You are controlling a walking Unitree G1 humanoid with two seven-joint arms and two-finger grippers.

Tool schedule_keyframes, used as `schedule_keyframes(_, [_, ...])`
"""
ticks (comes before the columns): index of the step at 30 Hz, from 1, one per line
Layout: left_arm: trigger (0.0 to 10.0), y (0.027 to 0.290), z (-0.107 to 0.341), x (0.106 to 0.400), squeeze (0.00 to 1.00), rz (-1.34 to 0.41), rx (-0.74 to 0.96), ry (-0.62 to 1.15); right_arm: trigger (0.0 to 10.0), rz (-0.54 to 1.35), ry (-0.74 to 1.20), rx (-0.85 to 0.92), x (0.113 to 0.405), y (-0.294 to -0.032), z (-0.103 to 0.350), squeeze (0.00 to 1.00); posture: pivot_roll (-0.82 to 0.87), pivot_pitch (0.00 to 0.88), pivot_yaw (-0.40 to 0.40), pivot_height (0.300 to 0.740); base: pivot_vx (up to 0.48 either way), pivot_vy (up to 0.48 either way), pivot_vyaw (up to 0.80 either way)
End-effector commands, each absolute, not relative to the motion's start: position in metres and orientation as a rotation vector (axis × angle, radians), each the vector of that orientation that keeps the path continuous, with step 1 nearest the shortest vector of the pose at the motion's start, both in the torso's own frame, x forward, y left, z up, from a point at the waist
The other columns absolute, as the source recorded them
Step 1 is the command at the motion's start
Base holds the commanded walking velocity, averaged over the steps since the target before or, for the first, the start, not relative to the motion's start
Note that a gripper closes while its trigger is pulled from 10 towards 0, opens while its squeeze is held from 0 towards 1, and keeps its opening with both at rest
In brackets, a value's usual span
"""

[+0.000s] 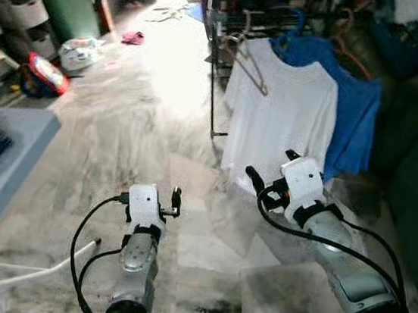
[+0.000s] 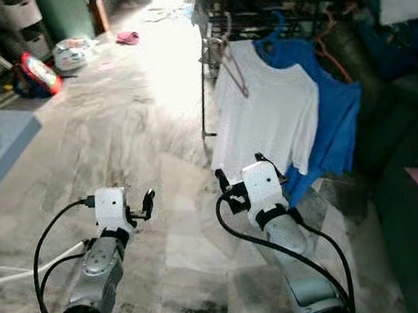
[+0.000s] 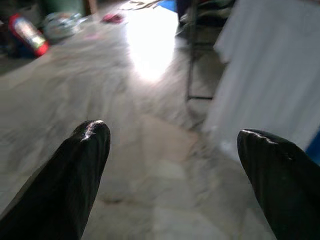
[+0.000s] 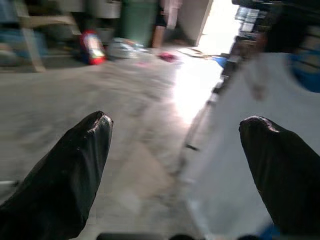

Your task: Hang hanger

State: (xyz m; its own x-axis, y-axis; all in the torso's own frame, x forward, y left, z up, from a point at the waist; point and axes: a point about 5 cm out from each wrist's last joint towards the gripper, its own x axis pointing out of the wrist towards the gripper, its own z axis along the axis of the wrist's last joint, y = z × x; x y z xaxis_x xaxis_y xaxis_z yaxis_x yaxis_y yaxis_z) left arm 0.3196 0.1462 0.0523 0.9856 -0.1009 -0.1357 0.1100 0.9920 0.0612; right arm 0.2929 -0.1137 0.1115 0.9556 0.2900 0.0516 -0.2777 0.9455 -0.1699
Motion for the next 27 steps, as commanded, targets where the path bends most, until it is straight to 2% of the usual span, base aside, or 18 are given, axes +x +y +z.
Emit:
schedule_keyframes(1, [10.0, 0.147, 0.050, 0.319, 0.00, -0.104, 0.082, 0.142, 10.0, 0.320, -0.074, -0.166, 0.291, -0.112, 0.110, 0.00, 0.06, 0.111, -0.033, 0.740, 0.000, 0.000, 0.80])
schedule_keyframes(8, [10.0, 0.156, 0.039, 0.317, 0.00, -0.057, 0.089, 0.204, 10.0, 0.379, -0.080, -0.173, 0.290, -0.104, 0.109, 0.00, 0.06, 0.109, -0.026, 0.740, 0.000, 0.000, 0.80])
schedule_keyframes(27, [10.0, 0.156, 0.039, 0.317, 0.00, -0.053, 0.087, 0.197, 10.0, 0.462, -0.085, -0.164, 0.285, -0.095, 0.108, 0.00, 0.07, 0.135, -0.020, 0.740, 0.000, 0.000, 0.80])
